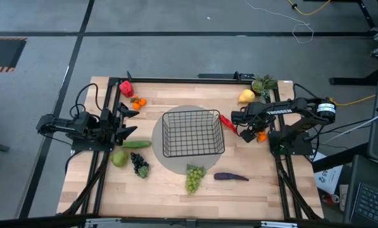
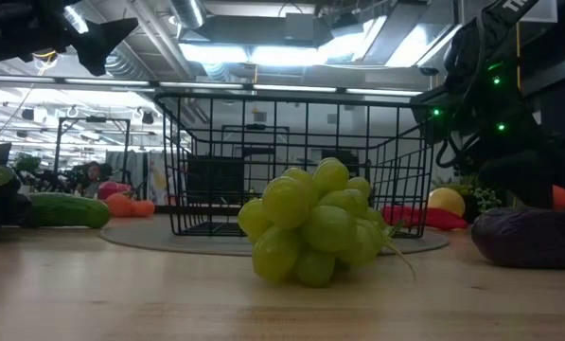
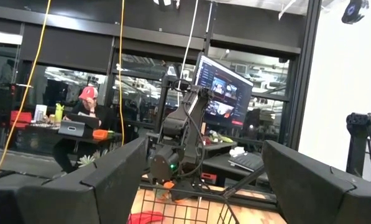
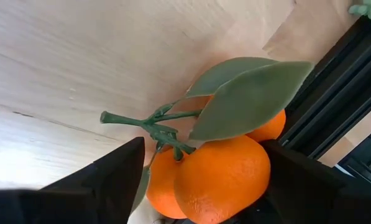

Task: Build produce basket
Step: Put the orange tangerine into the wire basket

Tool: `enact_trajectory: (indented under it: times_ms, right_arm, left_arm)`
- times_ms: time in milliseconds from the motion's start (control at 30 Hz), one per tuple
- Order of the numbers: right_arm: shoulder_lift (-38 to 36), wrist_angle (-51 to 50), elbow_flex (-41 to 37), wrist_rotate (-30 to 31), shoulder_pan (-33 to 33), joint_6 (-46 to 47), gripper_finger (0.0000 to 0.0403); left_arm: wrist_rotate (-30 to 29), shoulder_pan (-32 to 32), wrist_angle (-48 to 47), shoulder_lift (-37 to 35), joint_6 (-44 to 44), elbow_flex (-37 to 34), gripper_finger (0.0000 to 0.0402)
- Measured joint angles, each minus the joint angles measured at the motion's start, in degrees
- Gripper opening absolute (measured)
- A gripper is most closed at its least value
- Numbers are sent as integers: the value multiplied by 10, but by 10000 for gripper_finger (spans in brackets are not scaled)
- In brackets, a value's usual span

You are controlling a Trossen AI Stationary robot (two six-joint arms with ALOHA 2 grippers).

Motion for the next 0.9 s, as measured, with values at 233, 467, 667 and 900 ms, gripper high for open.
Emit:
enact_trajectory:
  times_ms: [233, 467, 667, 900]
  right_arm:
    - [0, 2, 0, 0, 0, 0, 307]
    - [0, -1, 0, 0, 0, -3, 252]
    - [0, 26, 0, -5, 0, -22, 170]
    - [1, 37, 6, -3, 0, -69, 158]
  left_arm:
    - [0, 0, 0, 0, 0, 0, 315]
    - [0, 0, 1, 0, 0, 0, 315]
    - [0, 0, 1, 0, 0, 0, 315]
    - [2, 0, -1, 0, 0, 0, 315]
